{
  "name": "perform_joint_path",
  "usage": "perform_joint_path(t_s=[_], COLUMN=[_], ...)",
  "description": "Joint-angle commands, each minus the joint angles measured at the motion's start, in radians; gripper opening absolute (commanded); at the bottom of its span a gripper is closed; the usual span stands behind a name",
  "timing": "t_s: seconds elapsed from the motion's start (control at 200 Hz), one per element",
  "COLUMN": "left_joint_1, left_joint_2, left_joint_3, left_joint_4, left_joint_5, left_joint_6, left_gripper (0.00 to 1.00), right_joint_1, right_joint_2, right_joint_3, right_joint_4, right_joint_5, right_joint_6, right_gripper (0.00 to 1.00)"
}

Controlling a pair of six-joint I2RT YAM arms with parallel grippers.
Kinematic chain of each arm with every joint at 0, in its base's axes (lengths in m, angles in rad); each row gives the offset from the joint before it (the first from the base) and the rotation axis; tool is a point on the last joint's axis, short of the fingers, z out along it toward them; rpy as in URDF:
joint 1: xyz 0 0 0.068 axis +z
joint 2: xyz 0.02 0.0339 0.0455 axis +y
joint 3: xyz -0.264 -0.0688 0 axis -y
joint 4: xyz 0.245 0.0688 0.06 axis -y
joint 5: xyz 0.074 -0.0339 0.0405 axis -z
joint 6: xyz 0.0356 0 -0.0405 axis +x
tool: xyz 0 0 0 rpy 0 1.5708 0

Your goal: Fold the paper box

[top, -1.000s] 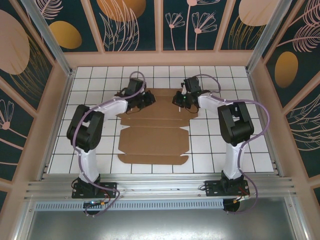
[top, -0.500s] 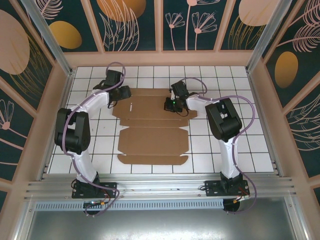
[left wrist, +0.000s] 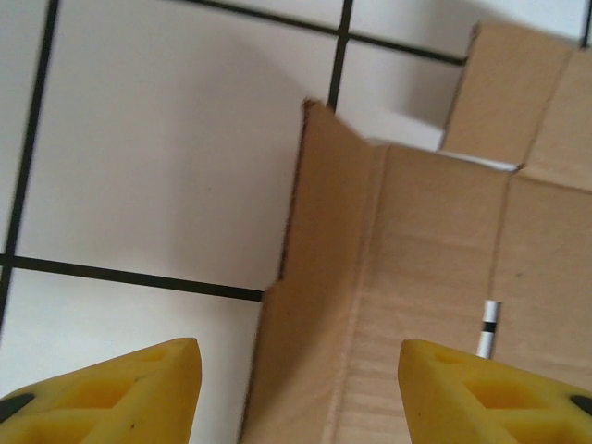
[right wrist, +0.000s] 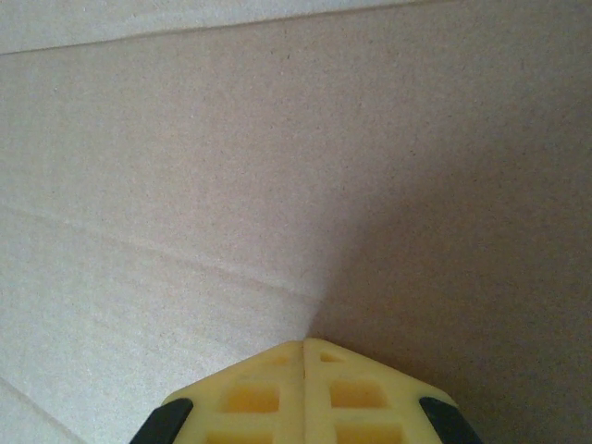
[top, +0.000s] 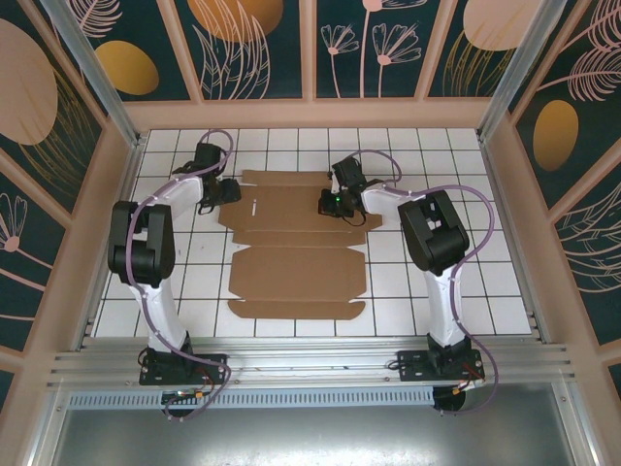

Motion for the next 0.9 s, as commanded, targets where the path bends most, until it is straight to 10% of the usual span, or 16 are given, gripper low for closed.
perform_joint_path(t_s=[0.0,0.395,0.896], left_joint_1=[0.021,0.074,0.068], left_joint_2=[0.033,0.085,-0.069], left_joint_3=[0.005,-0.05,-0.061], left_joint_4=[0.025,0.124,0.097], left_joint_5=[0.114,0.409,0.441], left_joint_6=[0.033,0.002,-0.084], left_gripper=[0.56,0.31,0.03], right_joint_1=[-0.001,-0.003,-0.004], right_joint_2=[0.059,0.082,0.104], right_joint_3=[0.002,0.005,0.019], right_joint_4=[-0.037,-0.033,-0.038], right_joint_5=[0.014,0.003,0.014], right_joint_6=[-0.026,-0.027,-0.026], right_gripper=[0.0,0.0,0.0])
